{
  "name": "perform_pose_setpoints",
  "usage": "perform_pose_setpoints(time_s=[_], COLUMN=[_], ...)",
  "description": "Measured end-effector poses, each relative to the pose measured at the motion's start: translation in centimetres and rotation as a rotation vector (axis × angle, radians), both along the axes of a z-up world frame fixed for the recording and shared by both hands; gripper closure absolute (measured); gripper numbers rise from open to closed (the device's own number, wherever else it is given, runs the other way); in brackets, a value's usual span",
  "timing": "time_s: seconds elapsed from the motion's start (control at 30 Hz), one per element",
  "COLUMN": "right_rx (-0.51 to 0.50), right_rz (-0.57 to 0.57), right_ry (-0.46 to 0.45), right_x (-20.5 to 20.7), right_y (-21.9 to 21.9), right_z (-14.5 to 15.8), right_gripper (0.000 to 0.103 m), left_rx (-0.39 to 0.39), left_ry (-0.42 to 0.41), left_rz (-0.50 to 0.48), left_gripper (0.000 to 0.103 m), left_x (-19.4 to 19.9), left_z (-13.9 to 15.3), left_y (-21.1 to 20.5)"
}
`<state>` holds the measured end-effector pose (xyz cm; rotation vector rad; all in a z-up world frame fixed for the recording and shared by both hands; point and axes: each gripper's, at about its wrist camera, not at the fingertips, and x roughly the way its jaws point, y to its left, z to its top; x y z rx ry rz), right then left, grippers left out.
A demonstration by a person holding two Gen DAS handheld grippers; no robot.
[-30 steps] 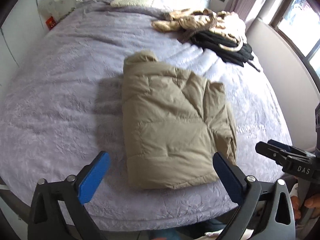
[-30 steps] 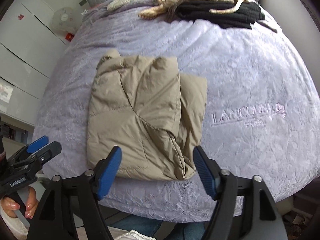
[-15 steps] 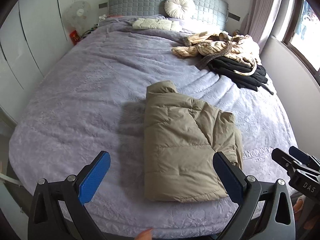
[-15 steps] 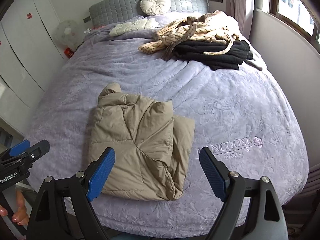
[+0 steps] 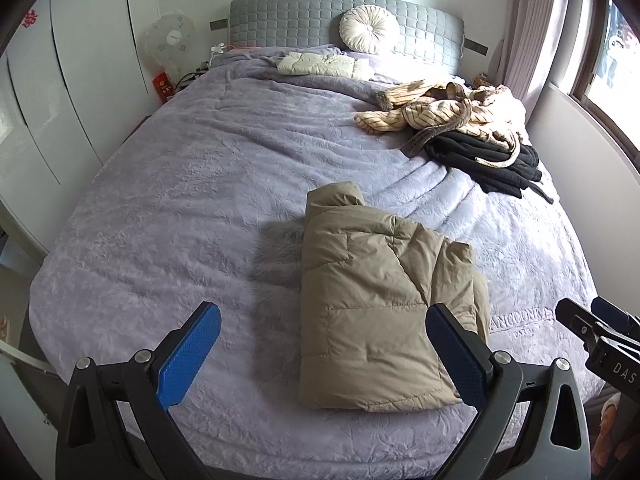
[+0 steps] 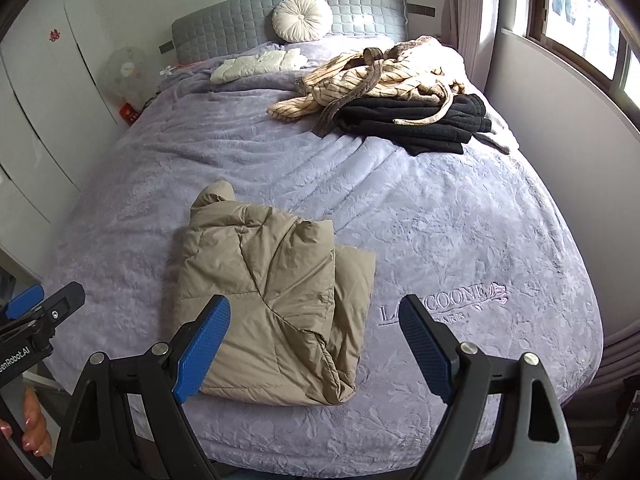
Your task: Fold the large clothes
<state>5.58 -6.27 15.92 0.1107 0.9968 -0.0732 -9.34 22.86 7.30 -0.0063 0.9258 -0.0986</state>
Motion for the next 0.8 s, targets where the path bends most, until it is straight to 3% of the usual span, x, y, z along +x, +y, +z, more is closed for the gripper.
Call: perform_pose_setpoints(time_s=[0.8], right_rx=[-0.009], right_rz=[0.004], right_ry=[-0.011], right_x=[0.0], right_y=[0.3], right_z=[0.6], right_gripper=[0.015], left_rx=[0.016], left_ry=[-0.03], left_rz=[0.013], left_gripper=[0.0], left_x=[-1.4], left_z=[1.1], left_y=[0.1])
